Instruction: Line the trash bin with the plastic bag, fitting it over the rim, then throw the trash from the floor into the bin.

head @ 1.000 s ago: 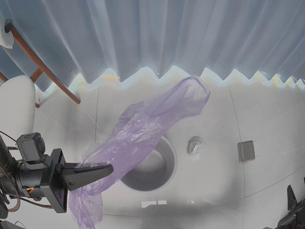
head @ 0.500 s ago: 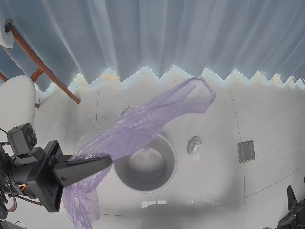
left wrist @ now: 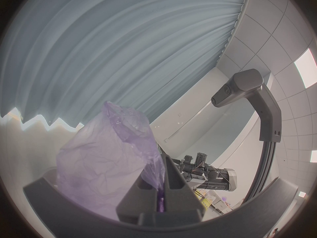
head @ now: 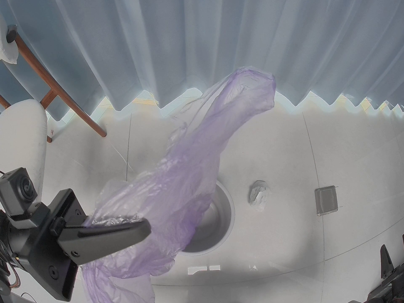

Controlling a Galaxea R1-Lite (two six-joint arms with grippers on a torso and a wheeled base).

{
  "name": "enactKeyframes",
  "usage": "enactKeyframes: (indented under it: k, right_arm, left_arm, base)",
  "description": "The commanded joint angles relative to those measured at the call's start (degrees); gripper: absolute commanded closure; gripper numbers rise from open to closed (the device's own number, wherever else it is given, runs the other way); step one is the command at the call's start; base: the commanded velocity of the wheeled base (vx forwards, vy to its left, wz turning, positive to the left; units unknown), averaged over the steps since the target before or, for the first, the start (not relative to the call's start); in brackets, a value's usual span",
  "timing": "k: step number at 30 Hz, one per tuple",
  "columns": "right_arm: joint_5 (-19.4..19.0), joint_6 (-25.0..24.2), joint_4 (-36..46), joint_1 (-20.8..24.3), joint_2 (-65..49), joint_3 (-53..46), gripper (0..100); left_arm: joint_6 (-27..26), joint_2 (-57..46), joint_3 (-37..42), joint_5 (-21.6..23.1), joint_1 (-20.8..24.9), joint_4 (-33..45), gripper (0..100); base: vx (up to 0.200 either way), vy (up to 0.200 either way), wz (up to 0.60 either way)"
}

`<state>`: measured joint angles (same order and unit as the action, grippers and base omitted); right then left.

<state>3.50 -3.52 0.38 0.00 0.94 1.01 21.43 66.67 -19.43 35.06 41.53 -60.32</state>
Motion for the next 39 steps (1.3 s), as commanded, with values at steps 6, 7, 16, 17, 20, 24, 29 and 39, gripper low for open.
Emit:
enactKeyframes:
  k: [6, 7, 16, 17, 20, 24, 29, 39]
  right_arm:
    - [0.02, 0.01, 0.06, 0.00, -0.94, -0.05, 0]
    - [0.02, 0.01, -0.03, 0.00, -0.94, -0.05, 0]
    - [0.02, 0.01, -0.03, 0.00, -0.94, -0.05, 0]
    - [0.02, 0.01, 0.06, 0.00, -0.94, -0.05, 0]
    - [0.02, 0.01, -0.03, 0.00, -0.94, -0.05, 0]
    - [0.02, 0.01, -0.03, 0.00, -0.94, -0.05, 0]
    - [0.02, 0.01, -0.03, 0.00, -0.94, -0.05, 0]
    - [0.02, 0.01, -0.03, 0.00, -0.94, -0.05, 0]
  left_arm:
    - [-0.78, 0.48, 1.59, -0.17, -2.25, -0.24, 100]
    - [-0.86, 0.57, 1.77, -0.08, -2.95, -0.24, 100]
    - [-0.78, 0.57, 0.89, -0.26, -3.92, -0.24, 100]
    - [-0.69, 0.57, 0.62, -0.26, -4.36, -0.24, 100]
    - [-0.69, 0.57, 0.27, -0.34, -5.85, -0.24, 100]
    - [-0.43, 0.65, -0.43, -0.26, -8.75, -0.24, 100]
    - [-0.25, 0.57, -0.52, -0.08, -12.27, -0.06, 100]
    - [-0.16, 0.74, -0.43, 0.01, -15.17, 0.64, 100]
  base:
    - [0.000, 0.000, 0.00]
    - [0.000, 0.000, 0.00]
    - [0.000, 0.000, 0.00]
    - [0.000, 0.000, 0.00]
    - [0.000, 0.000, 0.00]
    - [0.000, 0.000, 0.00]
    - [0.000, 0.000, 0.00]
    - [0.000, 0.000, 0.00]
